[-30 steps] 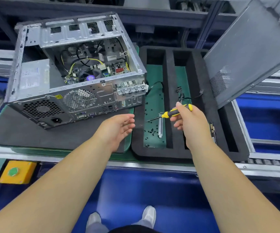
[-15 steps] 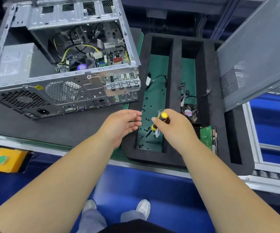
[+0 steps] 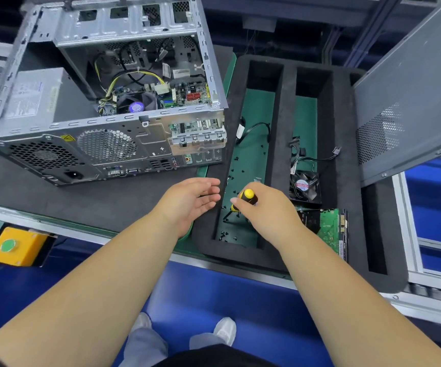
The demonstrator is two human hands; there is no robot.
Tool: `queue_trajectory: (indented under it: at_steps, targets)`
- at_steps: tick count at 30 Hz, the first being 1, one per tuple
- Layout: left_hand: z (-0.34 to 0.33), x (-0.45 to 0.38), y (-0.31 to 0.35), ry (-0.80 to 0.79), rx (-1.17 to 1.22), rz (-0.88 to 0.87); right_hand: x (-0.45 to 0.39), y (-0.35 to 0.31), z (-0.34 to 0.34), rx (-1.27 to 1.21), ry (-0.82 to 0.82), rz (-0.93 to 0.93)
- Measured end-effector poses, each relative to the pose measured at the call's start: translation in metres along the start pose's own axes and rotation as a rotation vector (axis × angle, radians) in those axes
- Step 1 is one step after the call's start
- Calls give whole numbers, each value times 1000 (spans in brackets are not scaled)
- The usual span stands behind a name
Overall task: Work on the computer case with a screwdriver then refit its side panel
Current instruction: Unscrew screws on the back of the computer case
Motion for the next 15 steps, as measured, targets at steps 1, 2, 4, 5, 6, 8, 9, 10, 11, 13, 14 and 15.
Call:
queue_trajectory:
  at_steps: [1, 2, 4, 5, 6, 8, 9, 10, 11, 13, 14, 15]
  targets:
    - [0, 1, 0, 0, 3, 1, 0, 0, 0, 0, -6, -2]
    - [0, 1, 0, 0, 6, 2, 0, 0, 0, 4, -14, -4]
    - [0, 3, 1, 1, 11, 3, 0, -1, 1, 15, -30, -4]
    - [0, 3, 1, 4, 10, 5, 1, -1, 1, 14, -33, -4]
    - [0, 3, 1, 8, 7, 8, 1, -2, 2, 7, -33, -5]
    - [0, 5, 1, 16, -1, 14, 3, -3, 5, -26, -24, -16]
    - [0, 5, 1, 20, -5, 19, 4, -3, 7, -48, -19, -24]
    - [0, 5, 2, 28, -9, 21, 5, -4, 11, -71, -10, -31]
    - [0, 6, 2, 37, -14, 20, 6, -5, 16, -96, 2, -33]
    - [-2, 9, 4, 54, -26, 16, 9, -7, 29, -155, 38, -35]
    - [-4, 11, 6, 62, -35, 14, 11, -8, 36, -190, 58, -38]
    - [-6, 13, 7, 68, -47, 12, 13, -10, 45, -228, 78, -40]
Point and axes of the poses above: each hand's wrist, its own x-axis away from the middle knuckle, its own z-axis out of the back of the hand, y = z × x, the point moved 2 cm from there along -x, towards the middle knuckle
